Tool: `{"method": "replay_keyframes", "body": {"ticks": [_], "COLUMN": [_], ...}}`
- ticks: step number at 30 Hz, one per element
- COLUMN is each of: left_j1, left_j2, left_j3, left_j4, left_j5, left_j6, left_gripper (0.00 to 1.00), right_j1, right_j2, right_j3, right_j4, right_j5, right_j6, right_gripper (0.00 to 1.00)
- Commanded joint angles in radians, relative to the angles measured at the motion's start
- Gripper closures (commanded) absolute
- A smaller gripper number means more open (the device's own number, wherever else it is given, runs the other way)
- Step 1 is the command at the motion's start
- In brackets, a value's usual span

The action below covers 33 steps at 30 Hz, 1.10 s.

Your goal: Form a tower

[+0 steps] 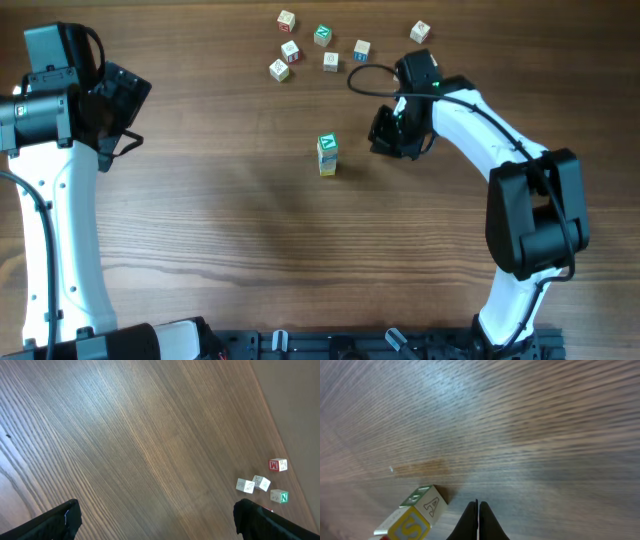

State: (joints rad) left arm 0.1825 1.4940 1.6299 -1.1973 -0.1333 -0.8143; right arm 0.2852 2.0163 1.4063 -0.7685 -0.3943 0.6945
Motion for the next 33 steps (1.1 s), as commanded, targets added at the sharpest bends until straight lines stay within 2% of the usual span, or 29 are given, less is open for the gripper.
{"method": "replay_keyframes", "body": {"ticks": [1, 5, 12, 33], "left_j1": [0.005, 0.005, 0.005, 0.005], "left_j2": [-0.013, -0.013, -0.013, -0.013], "left_j3": [0.007, 0.007, 0.008, 0.007], "left_j4": [0.003, 0.003, 0.003, 0.003], "left_j5": [-0.006, -0.006, -0.006, -0.006], "left_j6": [-0.005, -0.005, -0.005, -0.005], "left_gripper": [0.0, 0.0, 0.0, 0.0], "right_j1": [0.002, 0.002, 0.002, 0.029], "right_j2": [0.014, 0.016, 0.016, 0.016], "right_j3": [-0.084, -0.21, -0.255, -0.255], "right_j4": [0.082, 0.285, 0.42, 0.423], "right_j5": [-0.13, -0.218, -0.418, -0.471], "right_j6": [-0.003, 0.023, -0.01, 0.015], "right_gripper": [0.96, 0.96, 0.96, 0.96]}}
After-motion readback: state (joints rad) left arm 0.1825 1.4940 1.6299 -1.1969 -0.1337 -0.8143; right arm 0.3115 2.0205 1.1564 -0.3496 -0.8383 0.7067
